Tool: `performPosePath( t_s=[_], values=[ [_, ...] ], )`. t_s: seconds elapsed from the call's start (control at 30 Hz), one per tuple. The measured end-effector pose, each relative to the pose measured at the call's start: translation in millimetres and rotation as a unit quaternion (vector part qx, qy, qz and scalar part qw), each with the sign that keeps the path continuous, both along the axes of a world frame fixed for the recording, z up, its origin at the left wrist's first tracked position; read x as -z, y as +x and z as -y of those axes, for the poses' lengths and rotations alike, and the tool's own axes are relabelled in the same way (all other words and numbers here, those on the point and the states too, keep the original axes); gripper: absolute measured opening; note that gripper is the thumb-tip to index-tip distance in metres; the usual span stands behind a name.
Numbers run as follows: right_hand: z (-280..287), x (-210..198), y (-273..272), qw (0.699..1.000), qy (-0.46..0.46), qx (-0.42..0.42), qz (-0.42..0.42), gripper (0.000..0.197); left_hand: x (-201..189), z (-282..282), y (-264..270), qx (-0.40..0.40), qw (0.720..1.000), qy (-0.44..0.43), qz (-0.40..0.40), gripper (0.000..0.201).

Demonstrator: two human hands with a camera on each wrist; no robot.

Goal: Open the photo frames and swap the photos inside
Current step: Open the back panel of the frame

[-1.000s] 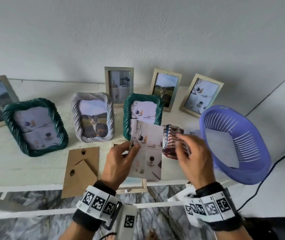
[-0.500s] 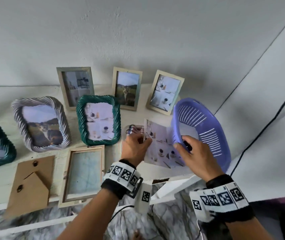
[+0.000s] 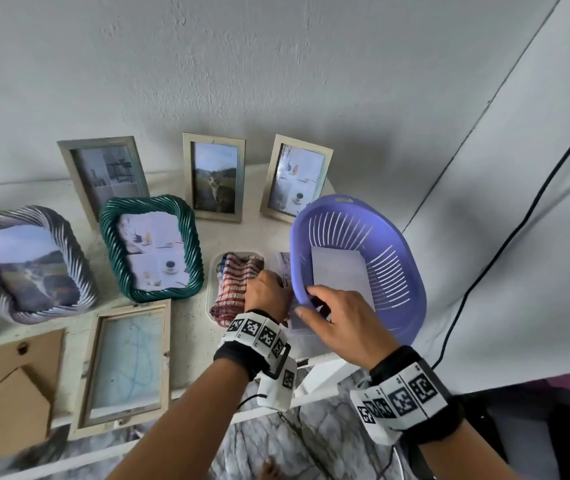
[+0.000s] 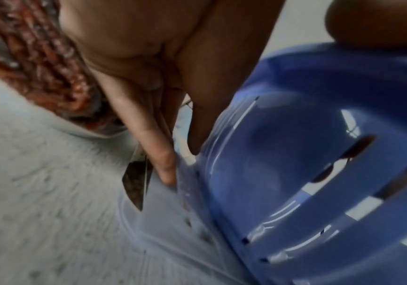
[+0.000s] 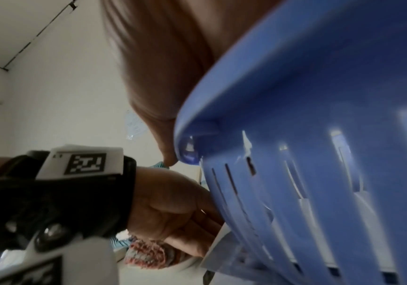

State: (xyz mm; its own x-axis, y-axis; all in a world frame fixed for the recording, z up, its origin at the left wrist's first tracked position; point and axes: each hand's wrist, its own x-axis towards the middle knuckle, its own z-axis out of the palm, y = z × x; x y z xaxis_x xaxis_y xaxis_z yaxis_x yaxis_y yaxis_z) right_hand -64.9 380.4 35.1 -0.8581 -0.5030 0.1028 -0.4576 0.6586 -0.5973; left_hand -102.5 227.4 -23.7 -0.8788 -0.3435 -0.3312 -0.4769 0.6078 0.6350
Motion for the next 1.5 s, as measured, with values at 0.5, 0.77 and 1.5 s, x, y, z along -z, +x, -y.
performPosePath(
  t_s=[0.5, 0.77, 1.5],
  values=[
    [-15, -58, -37, 0.999, 0.017, 0.039, 0.012, 0.029, -41, 17, 26, -0.035, 0.953, 0.285, -0.1, 0.025],
    [9, -73, -130, 0.968, 0.248, 0.027, 0.027, 0.036, -41, 22, 26, -0.015, 0.932, 0.344, -0.11, 0.019],
    [33, -2, -161, 0.884, 0.467, -0.032, 0.007, 0.021, -38, 29, 24, 0.023, 0.941, 0.32, -0.109, 0.017]
  ],
)
